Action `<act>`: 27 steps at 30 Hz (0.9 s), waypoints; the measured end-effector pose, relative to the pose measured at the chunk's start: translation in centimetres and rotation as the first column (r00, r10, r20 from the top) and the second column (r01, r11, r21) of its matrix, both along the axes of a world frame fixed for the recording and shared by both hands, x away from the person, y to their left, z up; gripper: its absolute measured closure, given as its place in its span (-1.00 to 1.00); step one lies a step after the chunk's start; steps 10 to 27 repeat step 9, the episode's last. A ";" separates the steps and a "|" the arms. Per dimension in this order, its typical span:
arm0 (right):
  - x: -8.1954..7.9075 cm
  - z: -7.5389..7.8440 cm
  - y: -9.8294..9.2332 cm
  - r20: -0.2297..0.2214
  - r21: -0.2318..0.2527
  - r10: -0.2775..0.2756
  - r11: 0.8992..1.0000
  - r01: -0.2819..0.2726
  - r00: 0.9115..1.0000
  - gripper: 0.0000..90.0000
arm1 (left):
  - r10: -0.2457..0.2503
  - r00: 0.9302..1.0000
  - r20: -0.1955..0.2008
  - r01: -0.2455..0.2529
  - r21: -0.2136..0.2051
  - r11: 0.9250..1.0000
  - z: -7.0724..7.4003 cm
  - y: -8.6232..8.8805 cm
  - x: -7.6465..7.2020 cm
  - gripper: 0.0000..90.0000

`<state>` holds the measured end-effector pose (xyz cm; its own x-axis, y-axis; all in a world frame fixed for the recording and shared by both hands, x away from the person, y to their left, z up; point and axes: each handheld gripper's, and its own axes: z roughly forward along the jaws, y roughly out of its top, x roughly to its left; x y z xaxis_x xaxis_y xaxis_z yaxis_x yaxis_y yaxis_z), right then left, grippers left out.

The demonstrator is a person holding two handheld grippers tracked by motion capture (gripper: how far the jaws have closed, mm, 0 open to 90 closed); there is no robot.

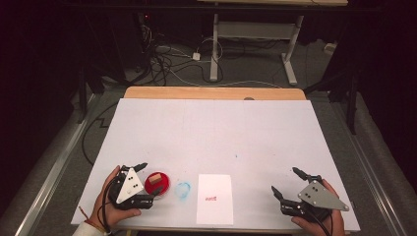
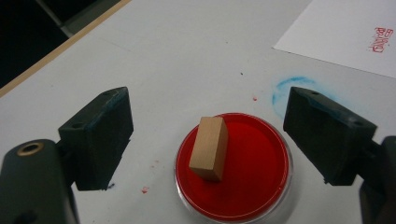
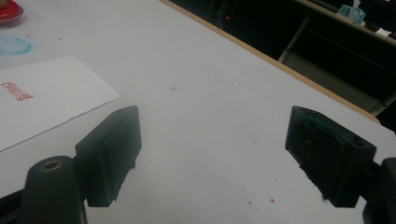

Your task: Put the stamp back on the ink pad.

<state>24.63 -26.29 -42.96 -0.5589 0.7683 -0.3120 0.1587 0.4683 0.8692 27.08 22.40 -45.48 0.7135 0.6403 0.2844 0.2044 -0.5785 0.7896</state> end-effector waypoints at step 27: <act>0.1 0.0 0.0 0.003 -0.004 0.000 1.000 0.000 1.000 -0.58 | 0.006 1.000 0.001 -0.005 -0.020 1.000 0.2 0.0 0.0 -0.66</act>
